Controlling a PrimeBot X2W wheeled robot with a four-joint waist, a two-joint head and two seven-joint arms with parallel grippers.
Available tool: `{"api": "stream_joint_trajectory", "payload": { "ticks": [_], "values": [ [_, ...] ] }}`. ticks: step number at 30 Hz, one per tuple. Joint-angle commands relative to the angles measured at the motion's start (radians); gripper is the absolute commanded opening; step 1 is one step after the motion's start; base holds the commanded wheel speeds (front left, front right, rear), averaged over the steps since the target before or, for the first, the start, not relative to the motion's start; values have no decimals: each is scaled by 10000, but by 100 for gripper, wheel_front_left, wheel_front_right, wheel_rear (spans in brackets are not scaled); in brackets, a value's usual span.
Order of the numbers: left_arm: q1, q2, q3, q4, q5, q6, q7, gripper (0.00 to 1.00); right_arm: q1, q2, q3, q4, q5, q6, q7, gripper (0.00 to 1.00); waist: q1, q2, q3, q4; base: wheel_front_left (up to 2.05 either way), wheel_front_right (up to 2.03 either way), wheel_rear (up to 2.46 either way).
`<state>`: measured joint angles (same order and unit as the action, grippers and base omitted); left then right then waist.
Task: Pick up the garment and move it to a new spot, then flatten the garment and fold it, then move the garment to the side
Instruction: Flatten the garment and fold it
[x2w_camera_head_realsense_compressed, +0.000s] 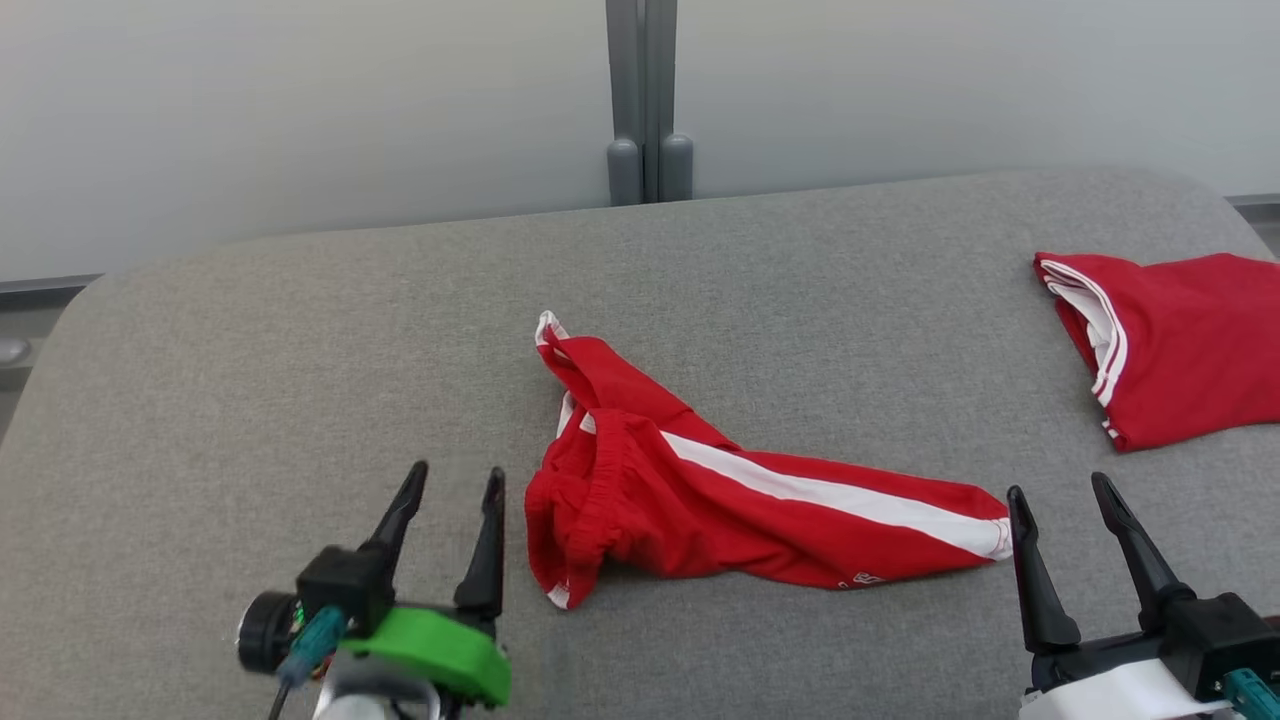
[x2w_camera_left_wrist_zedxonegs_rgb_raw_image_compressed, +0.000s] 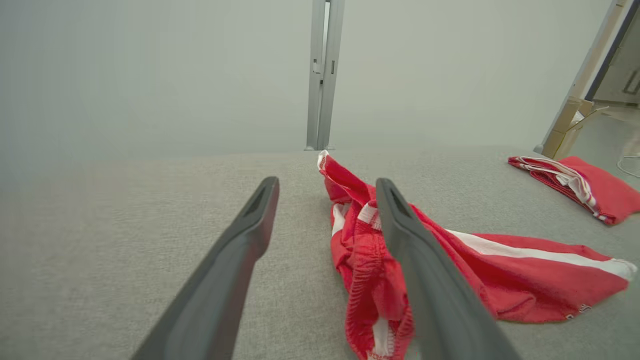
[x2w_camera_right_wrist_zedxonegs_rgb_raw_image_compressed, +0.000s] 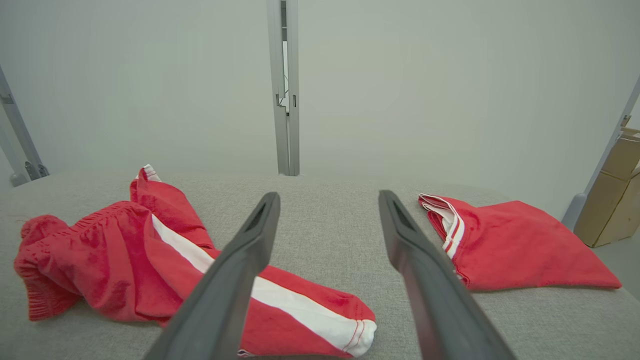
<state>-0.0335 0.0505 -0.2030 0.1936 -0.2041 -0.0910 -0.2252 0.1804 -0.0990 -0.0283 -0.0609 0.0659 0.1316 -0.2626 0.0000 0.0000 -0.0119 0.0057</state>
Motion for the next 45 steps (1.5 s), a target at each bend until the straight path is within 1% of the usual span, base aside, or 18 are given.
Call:
{"api": "stream_joint_trajectory", "payload": {
  "ticks": [1,2,5,8,10,13,16,19,23,24,25,26,27,31,36,39,42,45],
  "values": [
    [-670,14,-237,276,-270,-61,379,100,-104,21,48,-62,35,-19,-28,100,0,0,223,-247,0,0,0],
    [-1099,14,-441,506,-433,-88,720,100,-143,31,83,-83,35,-19,-28,100,0,0,282,-308,0,0,0],
    [-2436,16,-1025,1226,-1589,-28,2064,100,-365,76,172,-170,10,-19,-28,100,0,0,637,-539,0,0,0],
    [-3451,19,-1552,2003,-2604,401,3337,100,-503,128,223,-189,-26,-19,-28,100,0,0,876,-735,0,0,0],
    [-4094,20,-1921,2589,-2969,726,4212,100,-621,172,254,-193,-50,-19,-28,100,0,0,995,-843,0,0,0],
    [-4742,28,-2255,3430,-3374,1206,5071,100,-683,225,281,-190,-63,-19,-28,100,0,0,1093,-977,0,0,0],
    [-5053,27,-2477,4018,-3601,1258,5560,100,-640,277,229,-162,-67,-19,-28,100,0,0,1090,-1037,0,0,0],
    [-5170,109,-2700,4411,-3459,1158,5746,100,-536,309,192,-127,-81,-19,-28,100,0,0,1009,-1038,0,0,0],
    [-5058,88,-2745,4631,-3745,935,5883,99,-496,338,161,-98,-71,-19,-28,100,0,0,918,-1012,0,0,0],
    [-5024,77,-2742,4670,-3865,907,5904,80,-530,340,182,-68,-70,-19,-28,100,0,0,905,-1010,0,0,0],
    [-5006,67,-2751,4690,-3940,866,5892,46,-569,342,201,-53,-57,-19,-28,100,0,0,892,-1006,0,0,0],
    [-5016,53,-2745,4683,-4047,797,5779,31,-607,345,207,-44,-39,-19,-28,100,0,0,870,-1001,0,0,0],
    [-5027,44,-2762,4683,-4130,721,5674,0,-610,346,212,-33,-35,-19,-28,100,0,0,851,-999,0,0,0],
    [-5006,23,-3049,4505,-4436,329,5178,0,-512,340,183,-1,1,-19,-28,100,0,0,741,-918,0,0,0],
    [-3978,107,-3843,3262,-4374,-132,4589,0,-181,302,-62,30,81,-19,-28,100,0,0,492,-716,0,0,0],
    [-2770,624,-4439,2025,-4403,-261,4684,0,62,323,-233,37,137,-19,-29,100,0,0,383,-523,0,0,0],
    [-1338,1433,-5023,825,-4231,-314,4764,0,187,345,-264,61,165,-19,-29,100,0,0,376,-297,0,0,0],
    [-280,1928,-5237,240,-4309,-325,4555,0,155,327,-257,117,171,-19,-29,100,0,0,389,-99,0,0,0]
  ]
}}
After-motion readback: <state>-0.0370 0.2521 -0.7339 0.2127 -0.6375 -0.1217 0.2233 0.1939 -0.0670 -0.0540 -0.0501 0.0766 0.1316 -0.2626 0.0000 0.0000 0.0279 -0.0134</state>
